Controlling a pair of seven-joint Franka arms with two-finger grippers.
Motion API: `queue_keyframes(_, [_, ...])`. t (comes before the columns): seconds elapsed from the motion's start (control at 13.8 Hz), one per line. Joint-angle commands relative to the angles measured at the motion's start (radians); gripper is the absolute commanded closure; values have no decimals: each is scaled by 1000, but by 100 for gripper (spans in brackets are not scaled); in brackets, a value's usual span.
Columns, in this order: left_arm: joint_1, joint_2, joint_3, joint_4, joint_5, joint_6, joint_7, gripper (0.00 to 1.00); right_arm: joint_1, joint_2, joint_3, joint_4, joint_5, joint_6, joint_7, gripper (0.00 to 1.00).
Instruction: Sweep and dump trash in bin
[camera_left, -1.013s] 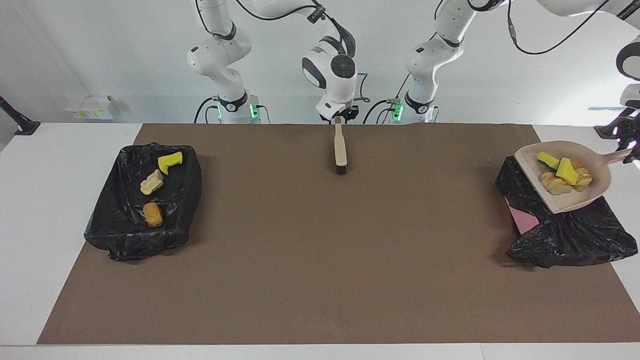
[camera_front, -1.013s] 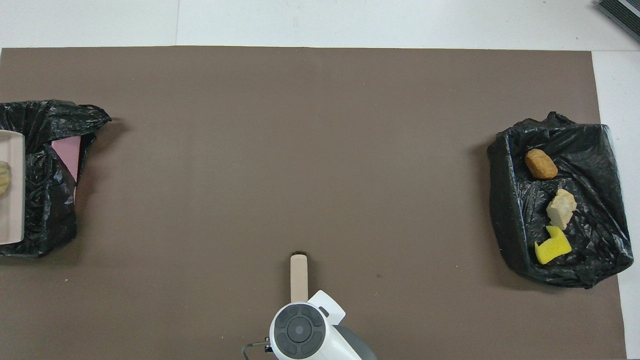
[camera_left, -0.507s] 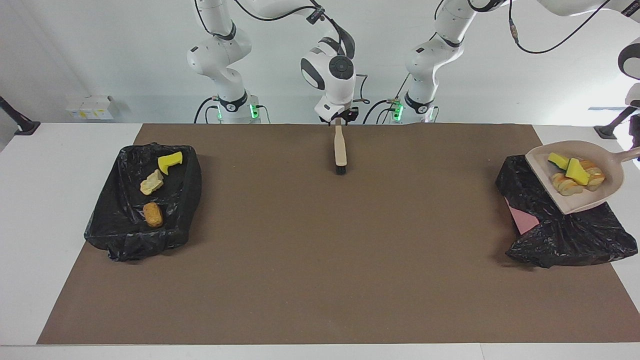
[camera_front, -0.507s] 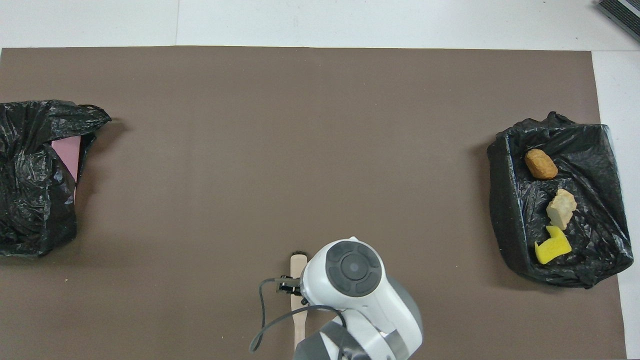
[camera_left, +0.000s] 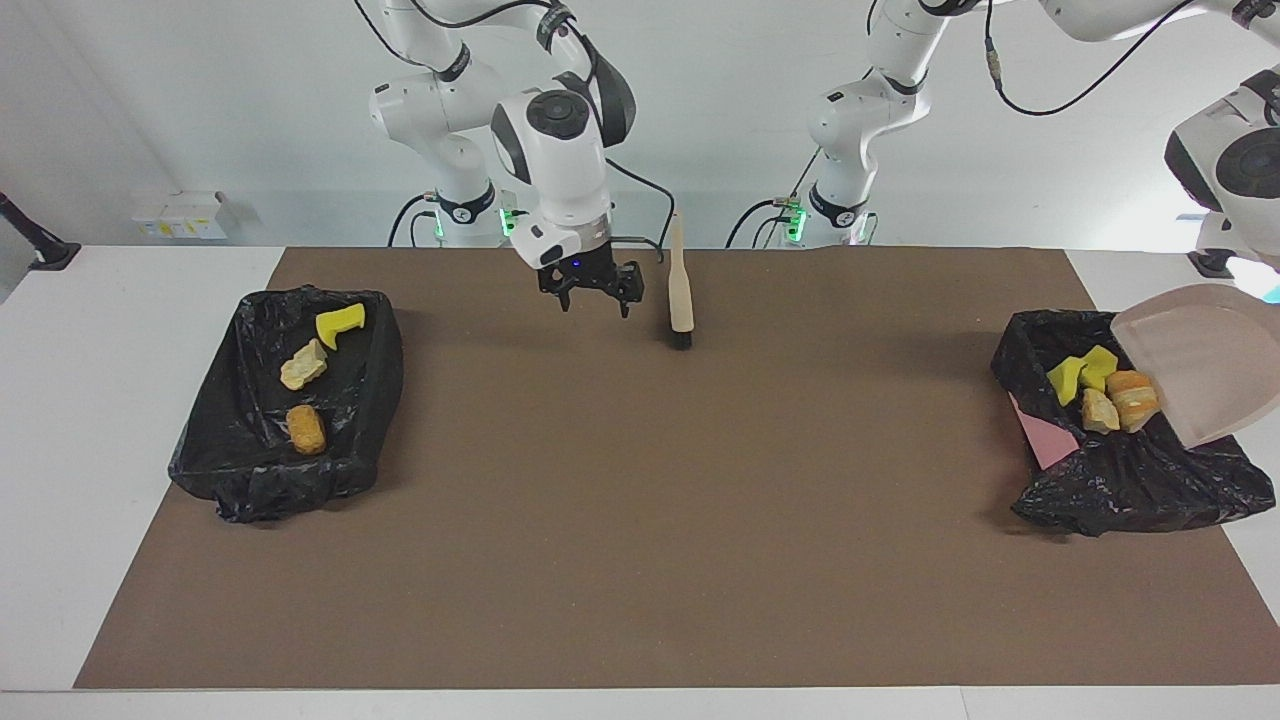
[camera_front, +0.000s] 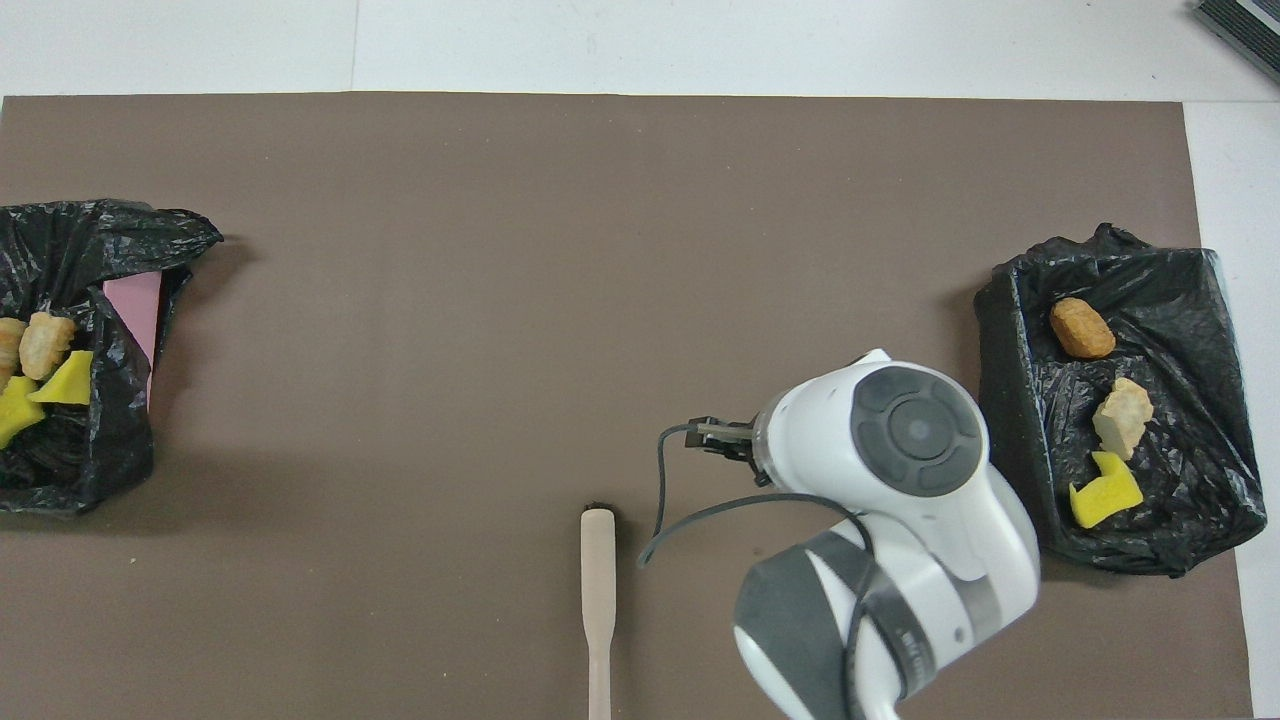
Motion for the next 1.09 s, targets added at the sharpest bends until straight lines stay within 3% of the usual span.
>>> queue_keyframes(0.0, [-11,-47,8,-31,90,-39,-89,100,-122,0,15,109,-17,-122,-129,0])
queue_keyframes(0.36, [-72,-92,-9,-21,53,-137,-96,100,-295,1,12,313,-17,-295,-273,0])
queue_keyframes(0.65, [-190,-96,-11,25,-137,-298,-171,100,-317,29,16,460,-179,-424,-381,0])
queue_keyframes(1.01, [-330,-96,-11,41,-388,-439,-480,100,-339,40,12,527,-170,-504,-389,0])
